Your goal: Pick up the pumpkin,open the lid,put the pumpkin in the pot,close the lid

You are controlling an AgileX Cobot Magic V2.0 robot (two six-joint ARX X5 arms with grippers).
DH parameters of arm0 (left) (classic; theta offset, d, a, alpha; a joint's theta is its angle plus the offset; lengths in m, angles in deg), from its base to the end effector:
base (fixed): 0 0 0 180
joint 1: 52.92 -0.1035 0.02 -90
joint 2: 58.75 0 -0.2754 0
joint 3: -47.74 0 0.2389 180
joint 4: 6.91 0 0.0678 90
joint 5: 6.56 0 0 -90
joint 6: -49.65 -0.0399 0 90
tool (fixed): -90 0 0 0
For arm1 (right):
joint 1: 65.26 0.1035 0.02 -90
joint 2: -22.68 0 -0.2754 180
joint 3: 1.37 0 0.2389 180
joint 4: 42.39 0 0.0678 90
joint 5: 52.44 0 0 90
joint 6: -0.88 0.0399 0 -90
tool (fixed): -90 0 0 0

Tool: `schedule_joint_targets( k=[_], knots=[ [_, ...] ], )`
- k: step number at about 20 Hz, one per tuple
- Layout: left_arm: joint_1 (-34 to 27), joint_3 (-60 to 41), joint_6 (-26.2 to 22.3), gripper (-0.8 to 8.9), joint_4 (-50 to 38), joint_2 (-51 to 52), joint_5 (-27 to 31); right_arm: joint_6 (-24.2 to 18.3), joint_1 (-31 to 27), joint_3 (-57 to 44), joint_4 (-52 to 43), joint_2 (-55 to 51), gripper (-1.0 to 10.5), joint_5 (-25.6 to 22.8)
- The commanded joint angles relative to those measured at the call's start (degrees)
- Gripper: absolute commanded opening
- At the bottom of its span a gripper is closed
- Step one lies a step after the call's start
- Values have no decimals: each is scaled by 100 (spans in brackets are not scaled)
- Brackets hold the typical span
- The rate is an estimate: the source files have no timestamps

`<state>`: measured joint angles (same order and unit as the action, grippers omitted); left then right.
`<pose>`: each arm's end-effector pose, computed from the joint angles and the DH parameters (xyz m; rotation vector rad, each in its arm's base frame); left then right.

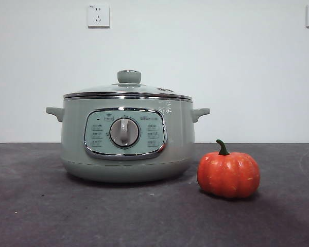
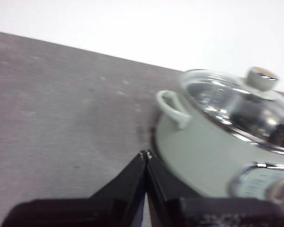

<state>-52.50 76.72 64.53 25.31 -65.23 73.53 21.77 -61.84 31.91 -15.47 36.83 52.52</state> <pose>0.0726 -0.0074 0.2079 -0.2724 0.1918 -0.1569 0.0833 0.0153 0.2347 0.3746 0.1928 0.2921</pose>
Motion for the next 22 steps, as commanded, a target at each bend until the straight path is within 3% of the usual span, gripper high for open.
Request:
schedule_joint_targets(
  k=[1,7,16,22],
  knots=[
    [-13,527,-26,-8,101,-417,-345,-409,13,697,411,625,-12,297],
    [-13,1827,-850,-8,922,-1558,-876,-1283,15,2116,1720,1827,-12,1012],
    [-13,3508,-1867,-8,2197,-2905,-2446,-2739,122,3969,3950,3187,-12,1663],
    [-11,4061,-2234,-8,3010,-3248,-3080,-2973,389,4476,4653,3423,-11,1655]
  ],
)
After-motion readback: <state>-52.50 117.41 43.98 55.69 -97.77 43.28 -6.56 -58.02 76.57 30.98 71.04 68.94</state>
